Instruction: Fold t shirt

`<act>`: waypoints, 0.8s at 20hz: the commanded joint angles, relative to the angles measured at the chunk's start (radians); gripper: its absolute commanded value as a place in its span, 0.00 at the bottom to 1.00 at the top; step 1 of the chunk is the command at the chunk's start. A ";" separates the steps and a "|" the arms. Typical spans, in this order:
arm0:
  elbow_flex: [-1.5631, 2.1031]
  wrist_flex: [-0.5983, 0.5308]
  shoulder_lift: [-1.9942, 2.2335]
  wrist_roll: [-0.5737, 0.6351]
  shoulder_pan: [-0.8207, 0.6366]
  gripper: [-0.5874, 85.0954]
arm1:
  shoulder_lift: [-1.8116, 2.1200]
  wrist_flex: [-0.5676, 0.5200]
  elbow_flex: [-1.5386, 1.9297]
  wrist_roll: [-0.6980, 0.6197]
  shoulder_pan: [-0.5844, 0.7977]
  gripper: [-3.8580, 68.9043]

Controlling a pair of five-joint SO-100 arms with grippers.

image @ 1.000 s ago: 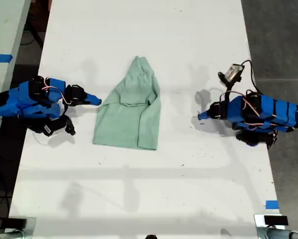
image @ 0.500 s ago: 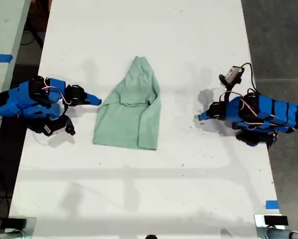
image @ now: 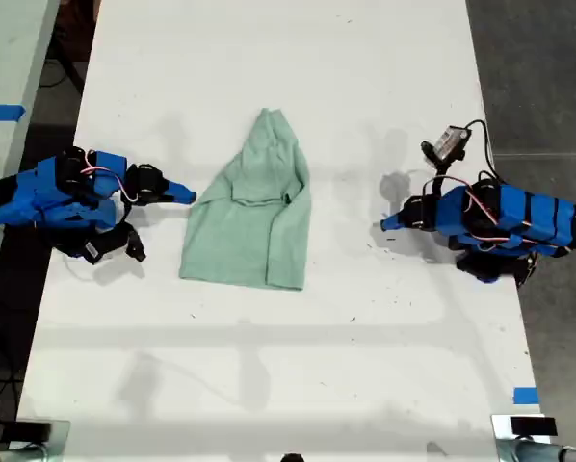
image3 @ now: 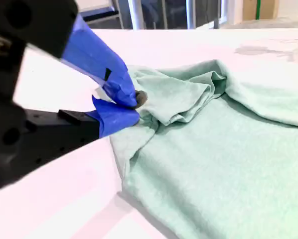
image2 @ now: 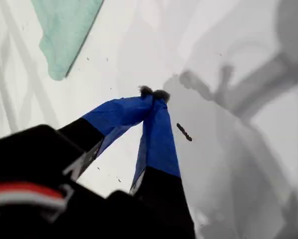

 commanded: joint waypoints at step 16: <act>0.003 -0.003 0.006 -0.011 -0.012 0.01 | 0.011 0.048 0.028 -0.117 -0.026 0.07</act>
